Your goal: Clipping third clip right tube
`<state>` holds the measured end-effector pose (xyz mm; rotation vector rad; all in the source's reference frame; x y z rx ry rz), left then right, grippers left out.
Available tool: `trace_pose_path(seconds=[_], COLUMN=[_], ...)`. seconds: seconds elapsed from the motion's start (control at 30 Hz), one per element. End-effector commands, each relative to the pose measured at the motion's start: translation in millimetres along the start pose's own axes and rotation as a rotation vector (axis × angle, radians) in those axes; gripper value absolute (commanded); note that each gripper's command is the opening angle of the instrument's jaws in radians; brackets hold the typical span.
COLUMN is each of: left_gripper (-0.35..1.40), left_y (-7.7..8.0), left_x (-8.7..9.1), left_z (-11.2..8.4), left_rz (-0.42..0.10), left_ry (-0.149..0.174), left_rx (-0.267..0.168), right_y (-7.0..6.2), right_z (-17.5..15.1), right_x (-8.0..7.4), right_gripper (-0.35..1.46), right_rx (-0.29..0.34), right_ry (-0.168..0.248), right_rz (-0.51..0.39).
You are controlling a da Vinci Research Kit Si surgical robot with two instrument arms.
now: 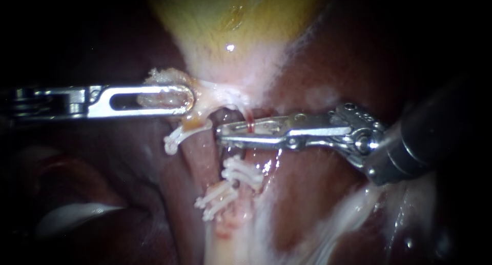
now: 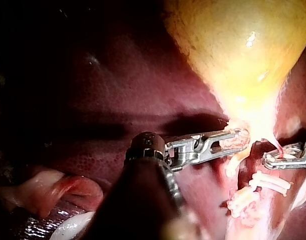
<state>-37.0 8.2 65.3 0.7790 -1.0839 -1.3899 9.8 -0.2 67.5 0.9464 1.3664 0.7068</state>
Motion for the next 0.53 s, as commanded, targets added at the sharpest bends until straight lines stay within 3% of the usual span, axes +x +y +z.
trace_pose_path(seconds=[0.03,0.53], left_gripper=[-0.35,-0.35], left_y=[0.0,0.1], left_x=[0.0,0.0], left_z=[0.0,0.0], left_rz=[0.0,0.001], left_ry=[0.0,0.0], left_rx=[0.0,0.0], right_y=[0.0,0.2], right_z=[0.0,0.0], right_x=[0.0,0.0], right_gripper=[-0.35,-0.35], right_rx=[0.0,-0.001], right_ry=[-0.001,-0.001], right_rz=[-0.002,-0.002])
